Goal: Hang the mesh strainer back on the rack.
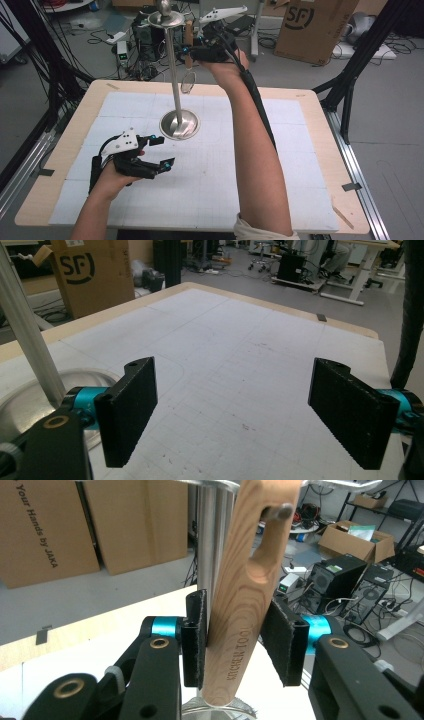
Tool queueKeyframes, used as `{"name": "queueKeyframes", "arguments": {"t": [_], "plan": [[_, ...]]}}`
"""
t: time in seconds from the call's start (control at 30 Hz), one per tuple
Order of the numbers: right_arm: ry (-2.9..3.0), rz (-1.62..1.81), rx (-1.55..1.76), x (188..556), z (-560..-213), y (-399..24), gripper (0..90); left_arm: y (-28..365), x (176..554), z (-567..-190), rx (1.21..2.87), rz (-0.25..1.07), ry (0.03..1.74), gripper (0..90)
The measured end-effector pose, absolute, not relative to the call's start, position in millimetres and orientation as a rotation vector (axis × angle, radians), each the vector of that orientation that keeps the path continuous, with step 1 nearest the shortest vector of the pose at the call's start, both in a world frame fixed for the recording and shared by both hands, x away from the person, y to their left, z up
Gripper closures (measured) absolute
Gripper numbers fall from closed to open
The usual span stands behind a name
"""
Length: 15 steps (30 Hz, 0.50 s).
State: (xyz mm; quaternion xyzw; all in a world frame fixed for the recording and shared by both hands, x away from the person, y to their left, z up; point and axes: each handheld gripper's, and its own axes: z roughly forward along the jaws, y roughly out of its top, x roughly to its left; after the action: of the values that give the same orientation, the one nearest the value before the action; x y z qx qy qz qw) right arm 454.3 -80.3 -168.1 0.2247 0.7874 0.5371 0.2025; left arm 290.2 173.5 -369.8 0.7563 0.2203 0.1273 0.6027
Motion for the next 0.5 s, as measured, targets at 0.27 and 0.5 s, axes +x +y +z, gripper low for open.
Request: {"name": "queueKeyframes", "arguments": {"t": [0.27,0.5], "plan": [[2.194,1.487,0.643,445.8,-164.2,-91.6,58.2,175.5,290.7,-370.3,1.746,0.295,0.518,20.2],[2.177,1.487,0.63,431.4,-163.0,-109.1,55.0,177.7,290.8,-369.7,1.742,0.299,0.516,20.2]]}}
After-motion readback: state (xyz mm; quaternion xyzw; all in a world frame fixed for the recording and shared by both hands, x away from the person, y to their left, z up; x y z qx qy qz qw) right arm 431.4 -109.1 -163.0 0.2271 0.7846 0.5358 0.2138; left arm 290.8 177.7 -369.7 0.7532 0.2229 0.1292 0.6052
